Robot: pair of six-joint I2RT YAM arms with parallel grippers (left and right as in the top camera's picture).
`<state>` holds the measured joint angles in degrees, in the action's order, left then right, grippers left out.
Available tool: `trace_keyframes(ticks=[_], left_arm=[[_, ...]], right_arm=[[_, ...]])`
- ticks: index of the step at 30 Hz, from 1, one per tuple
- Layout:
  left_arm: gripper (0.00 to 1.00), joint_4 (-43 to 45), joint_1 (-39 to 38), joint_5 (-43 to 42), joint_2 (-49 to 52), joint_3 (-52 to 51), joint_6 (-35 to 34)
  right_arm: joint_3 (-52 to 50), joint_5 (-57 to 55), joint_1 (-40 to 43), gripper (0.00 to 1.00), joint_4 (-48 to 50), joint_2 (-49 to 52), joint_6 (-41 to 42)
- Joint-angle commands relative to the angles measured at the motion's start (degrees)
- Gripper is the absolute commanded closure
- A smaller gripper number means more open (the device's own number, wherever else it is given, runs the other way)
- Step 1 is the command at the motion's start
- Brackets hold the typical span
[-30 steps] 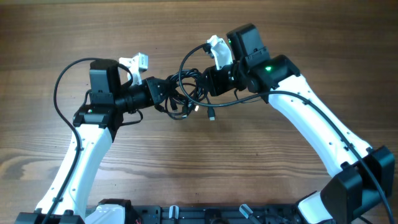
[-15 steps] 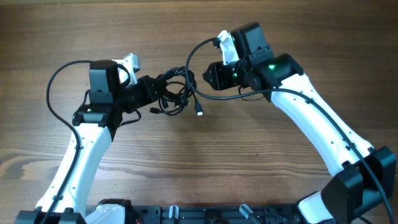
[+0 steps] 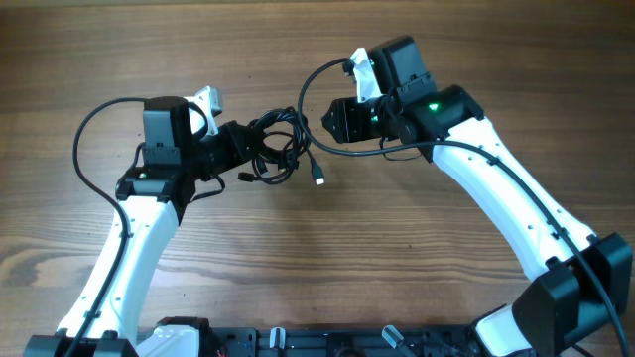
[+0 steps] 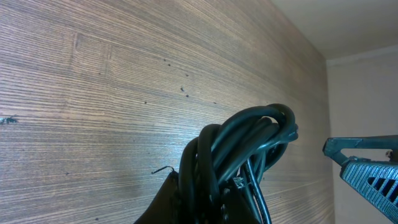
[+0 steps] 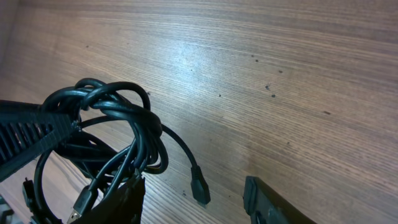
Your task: Untangle cables
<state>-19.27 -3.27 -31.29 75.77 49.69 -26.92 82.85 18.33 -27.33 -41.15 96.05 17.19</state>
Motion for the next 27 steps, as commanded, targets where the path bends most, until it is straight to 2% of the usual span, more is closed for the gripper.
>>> trace_keyframes(ticks=[1, 13, 21, 27], left_arm=[[0.96, 0.35, 0.11, -0.11, 0.0, 0.57, -0.61], [0.96, 0.37, 0.11, -0.11, 0.0, 0.57, -0.81], [0.96, -1.16, 0.11, -0.13, 0.0, 0.57, -0.83], [0.96, -0.13, -1.64, -1.11, 0.0, 0.57, -5.14]], right_arm=[[0.28, -0.7, -0.13, 0.46, -0.04, -0.66, 1.46], [0.28, -0.31, -0.17, 0.46, -0.76, -0.66, 0.94], [0.44, -0.5, -0.11, 0.42, 1.29, -0.66, -1.01], [3.87, 4.04, -0.13, 0.41, 2.03, -0.7, -9.6]])
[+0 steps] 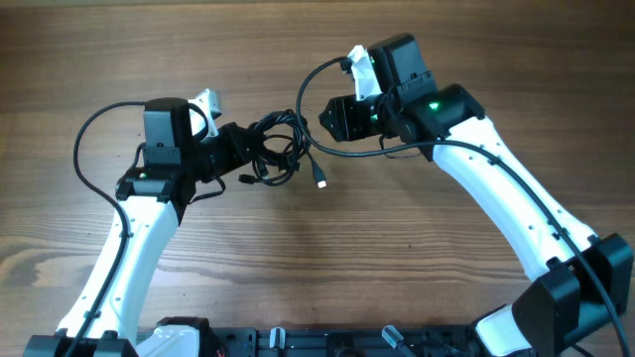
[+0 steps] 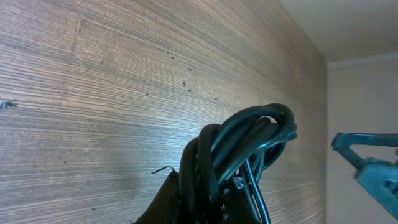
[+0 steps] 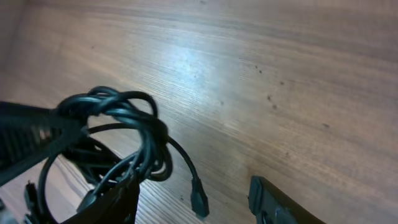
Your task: Untangle cables
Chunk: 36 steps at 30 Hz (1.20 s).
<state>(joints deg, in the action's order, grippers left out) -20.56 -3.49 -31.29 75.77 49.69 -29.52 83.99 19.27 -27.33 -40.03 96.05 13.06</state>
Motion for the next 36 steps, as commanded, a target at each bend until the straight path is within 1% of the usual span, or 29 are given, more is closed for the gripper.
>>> trace_keyframes(ticks=[1, 3, 4, 6, 9, 10, 12, 16, 21, 23, 27, 28, 30, 31, 32, 35, 36], left_arm=[[0.96, 2.32, -2.19, -2.16, 0.0, 0.57, -2.58], [0.96, 4.76, -3.65, -2.93, 0.0, 0.57, -4.48], [0.96, 5.88, -4.28, -2.82, 0.0, 0.57, -5.4], [0.96, 7.19, -4.9, -2.62, 0.0, 0.57, -7.06], [0.96, 7.98, -5.11, -2.16, 0.0, 0.57, -8.72], [0.96, 7.96, -5.09, -1.97, 0.0, 0.57, -8.72], [0.96, 7.98, -5.11, -1.6, 0.0, 0.57, -8.72], [0.96, 7.98, -5.11, -1.6, 0.0, 0.57, -8.72], [0.96, 8.0, -5.33, -1.66, 0.0, 0.57, -8.72], [0.96, 8.0, -5.68, -1.84, 0.0, 0.57, -8.7], [0.96, 7.91, -5.79, -3.41, 0.0, 0.57, -8.68], [0.96, 7.93, -5.79, -4.13, 0.0, 0.57, -8.68], [0.96, 7.89, -5.79, -5.38, 0.0, 0.57, -8.68], [0.96, 7.8, -5.79, -5.99, 0.0, 0.57, -8.66], [0.96, 7.74, -5.79, -6.71, 0.0, 0.57, -8.63], [0.96, 6.78, -5.79, -7.67, 0.0, 0.57, -8.41], [0.92, 6.49, -5.79, -7.65, 0.0, 0.57, -8.22]], right_arm=[[2.71, 3.39, -0.13, 0.41, 0.98, -0.68, -5.27], [2.71, 6.29, -0.15, 0.4, 1.64, -0.59, -3.32], [2.69, 7.82, -0.35, 0.4, 2.36, -0.59, -1.07], [2.69, 6.97, -0.96, 0.41, 3.1, -0.52, 6.23], [2.69, 4.26, -1.75, 0.42, 3.19, 0.5, 19.26], [2.69, 4.92, -1.95, 0.43, 3.87, 1.25, 22.58], [2.69, 6.1, -2.58, 0.45, 4.5, 2.25, 26.12], [2.69, 6.69, -4.39, 0.47, 8.48, 3.5, 29.33], [2.69, 6.01, -5.07, 0.55, 9.22, 6.34, 32.15], [2.69, 5.97, -5.07, 0.62, 11.41, 8.7, 32.11], [2.69, 4.04, -5.07, 0.71, 16.09, 10.73, 31.91], [2.69, 2.38, -5.07, 0.74, 17.59, 10.88, 31.89], [2.69, 1.4, -5.07, 0.84, 19.08, 10.88, 31.06], [2.69, 0.98, -5.05, 0.93, 19.63, 10.88, 30.27], [2.69, 0.79, -4.94, 0.96, 19.65, 10.88, 29.64], [2.69, 1.42, -4.46, 0.96, 19.41, 10.54, 26.38], [2.69, 1.9, -4.31, 0.96, 18.8, 10.1, 25.31]])
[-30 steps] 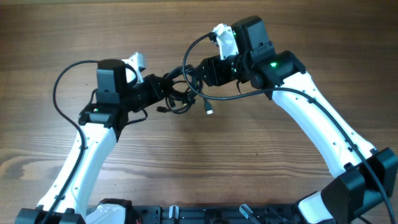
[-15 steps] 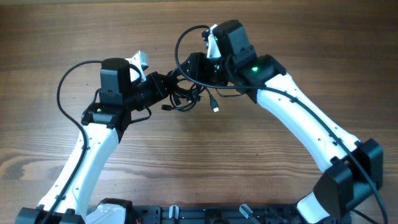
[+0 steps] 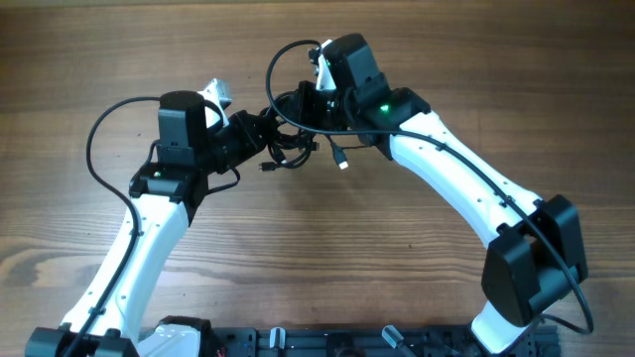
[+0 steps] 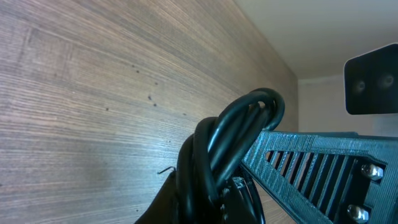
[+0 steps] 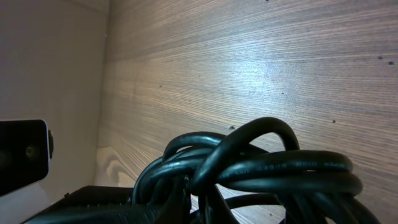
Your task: Untangle cables
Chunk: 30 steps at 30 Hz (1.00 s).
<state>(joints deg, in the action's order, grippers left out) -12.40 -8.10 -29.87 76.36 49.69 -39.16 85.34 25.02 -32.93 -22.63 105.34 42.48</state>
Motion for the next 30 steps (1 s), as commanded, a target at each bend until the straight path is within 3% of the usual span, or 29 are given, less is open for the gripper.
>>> trace_keyframes(ticks=[1, 3, 5, 7, 10, 14, 20, 30], left_arm=[[0.8, -1.99, -1.18, -9.03, -0.59, 0.57, 1.42], [0.53, -2.25, -1.18, -8.37, -0.59, 0.57, 1.42], [0.34, -2.91, -1.18, -6.67, -0.59, 0.57, 1.42], [0.25, -3.96, -1.18, -4.57, -0.59, 0.57, 1.42], [0.21, -5.2, -1.18, -0.96, -0.59, 0.57, 1.51], [0.26, -5.14, -1.11, 1.7, -0.59, 0.57, 4.24], [0.47, -5.03, -1.11, 1.2, 1.44, 0.57, 4.24], [0.69, -5.01, -1.14, -10.43, 5.46, 0.57, 4.17]], right_arm=[[1.33, -3.72, 1.36, 0.96, 0.68, 0.37, -5.09], [1.33, -3.56, 1.53, 0.96, -1.75, -1.2, -7.85], [1.33, -3.43, 1.86, 0.96, -3.48, -2.19, -9.09], [1.33, -0.9, 2.27, 0.96, -6.27, -2.89, -12.0], [1.33, 1.97, 2.43, 0.96, -10.27, -2.91, -15.63], [1.33, 8.26, 2.47, 0.96, -11.56, -2.97, -21.57], [1.33, 12.5, 3.04, 0.96, -12.13, -3.21, -24.35], [1.33, 16.37, 4.52, 0.96, -9.9, -3.34, -22.69]])
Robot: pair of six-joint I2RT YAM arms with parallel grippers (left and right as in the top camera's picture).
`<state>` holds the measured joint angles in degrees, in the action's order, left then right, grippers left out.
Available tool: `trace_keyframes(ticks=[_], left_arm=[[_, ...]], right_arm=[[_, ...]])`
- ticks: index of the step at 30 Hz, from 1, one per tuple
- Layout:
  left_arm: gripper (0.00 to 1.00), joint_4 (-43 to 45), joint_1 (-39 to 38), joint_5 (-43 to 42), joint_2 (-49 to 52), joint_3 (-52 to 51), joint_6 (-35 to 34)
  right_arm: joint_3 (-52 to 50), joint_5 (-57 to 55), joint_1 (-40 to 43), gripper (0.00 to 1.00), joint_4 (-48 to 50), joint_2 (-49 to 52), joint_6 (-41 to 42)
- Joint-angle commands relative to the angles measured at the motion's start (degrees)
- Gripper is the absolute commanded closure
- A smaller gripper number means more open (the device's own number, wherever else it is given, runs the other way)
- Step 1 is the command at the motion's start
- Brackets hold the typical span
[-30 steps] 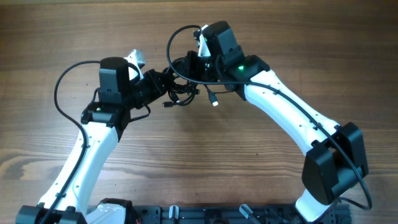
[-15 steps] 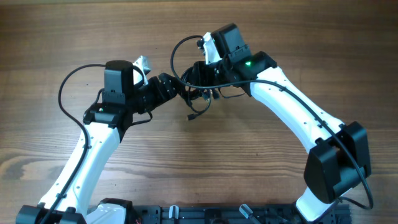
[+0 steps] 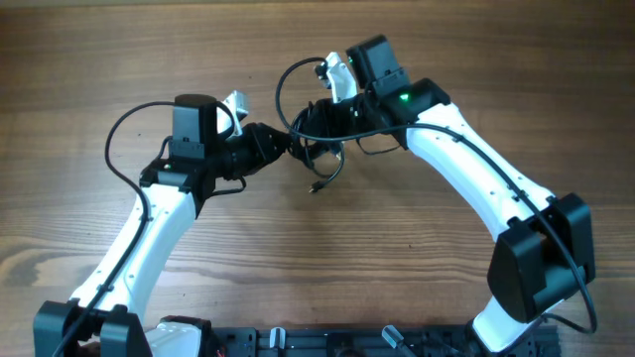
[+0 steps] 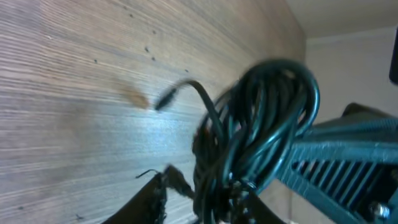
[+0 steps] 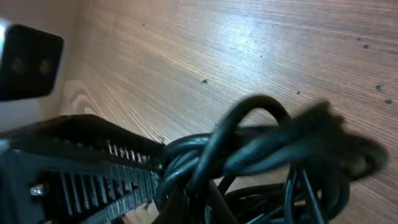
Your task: Untangle cables
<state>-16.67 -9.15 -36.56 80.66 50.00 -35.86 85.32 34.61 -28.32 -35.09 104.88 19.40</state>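
A knot of black cables hangs between both grippers at the middle of the table, with a plug end dangling toward me. My right gripper reaches in from the far right and is shut on the cables, which wrap around its fingertips. My left gripper meets the knot from the left. In the left wrist view its fingers stand apart, and the bundle sits between them, against the right finger. A loose cable end sticks out left.
The wooden table lies bare around the arms. Each arm's own black wire loops above its wrist. The right gripper's ribbed finger crosses the left wrist view, and the left gripper's ribbed finger crosses the right wrist view.
Both grippers and the knot have shifted right. My left gripper's fingers have spread, leaving a gap beside the cables. The plug end now dangles lower, toward me.
My left gripper held the knot at centre left while my right gripper stood open a little to its right. The right gripper then reached the knot and shut on it. Now the right holds it and the left fingers have parted.
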Motion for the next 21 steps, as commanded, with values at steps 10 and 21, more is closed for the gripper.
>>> trace_keyframes(ticks=[10, 21], left_arm=[[0.75, -0.66, -0.13, -7.15, 1.22, 0.26, 0.66], [0.96, 5.77, -2.75, 0.42, 2.29, 0.26, -1.36]], right_arm=[[1.36, 14.36, -0.11, 0.96, 6.64, -2.89, 6.27], [1.36, 21.22, -0.74, 0.96, 6.86, -2.89, 7.78]])
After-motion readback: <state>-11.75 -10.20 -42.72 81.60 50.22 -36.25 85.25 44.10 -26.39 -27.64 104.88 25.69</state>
